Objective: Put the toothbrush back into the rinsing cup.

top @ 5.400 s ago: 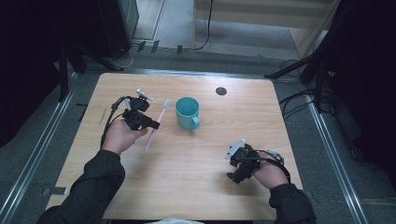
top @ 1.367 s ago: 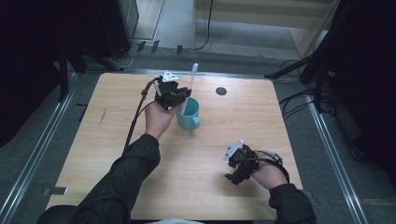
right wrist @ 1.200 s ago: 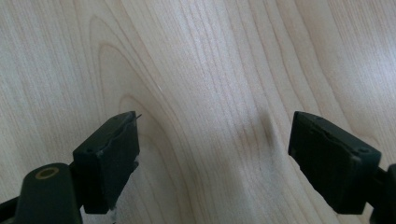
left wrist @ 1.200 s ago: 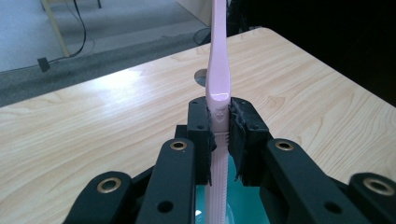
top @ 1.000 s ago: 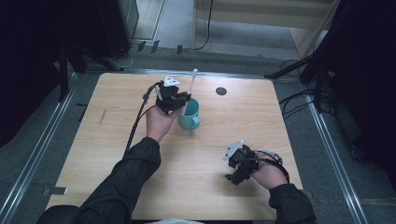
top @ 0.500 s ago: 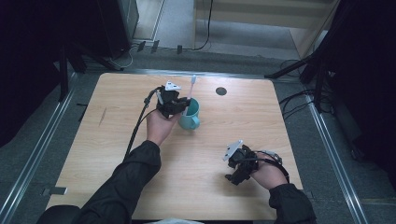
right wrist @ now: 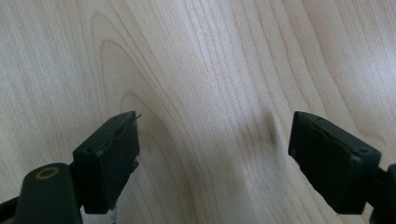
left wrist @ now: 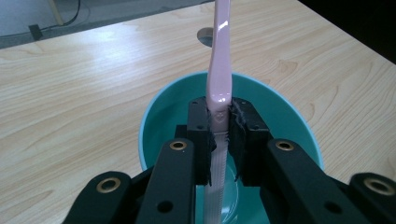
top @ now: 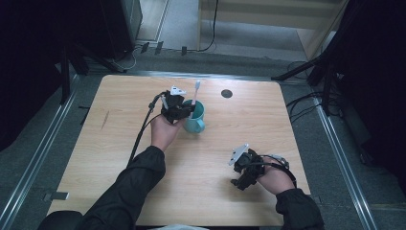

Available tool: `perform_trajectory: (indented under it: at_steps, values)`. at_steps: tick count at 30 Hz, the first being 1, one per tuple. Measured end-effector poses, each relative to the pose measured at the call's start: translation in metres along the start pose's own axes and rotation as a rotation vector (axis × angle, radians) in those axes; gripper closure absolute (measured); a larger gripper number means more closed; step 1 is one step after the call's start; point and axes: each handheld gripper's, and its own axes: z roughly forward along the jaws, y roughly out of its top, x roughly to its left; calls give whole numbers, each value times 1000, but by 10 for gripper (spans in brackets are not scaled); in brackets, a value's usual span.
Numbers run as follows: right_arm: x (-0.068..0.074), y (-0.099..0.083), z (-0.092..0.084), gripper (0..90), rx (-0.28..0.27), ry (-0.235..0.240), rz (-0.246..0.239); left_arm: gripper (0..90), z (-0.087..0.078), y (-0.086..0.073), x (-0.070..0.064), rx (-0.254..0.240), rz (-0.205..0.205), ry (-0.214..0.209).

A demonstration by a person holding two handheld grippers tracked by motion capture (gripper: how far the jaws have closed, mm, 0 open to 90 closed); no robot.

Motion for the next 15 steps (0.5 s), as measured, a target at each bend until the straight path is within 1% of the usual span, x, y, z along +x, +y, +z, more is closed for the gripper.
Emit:
perform_trajectory:
  at_steps: [3,10,15]
  values:
    - [0,0,0,165,4,4,2,789,2,0,1,1,-3,-1]
    - [1,0,1,165,4,5,2,786,3,-1,5,32,-24,-11]
    - [0,0,1,165,6,5,-2,784,3,-1,6,34,-24,-12]
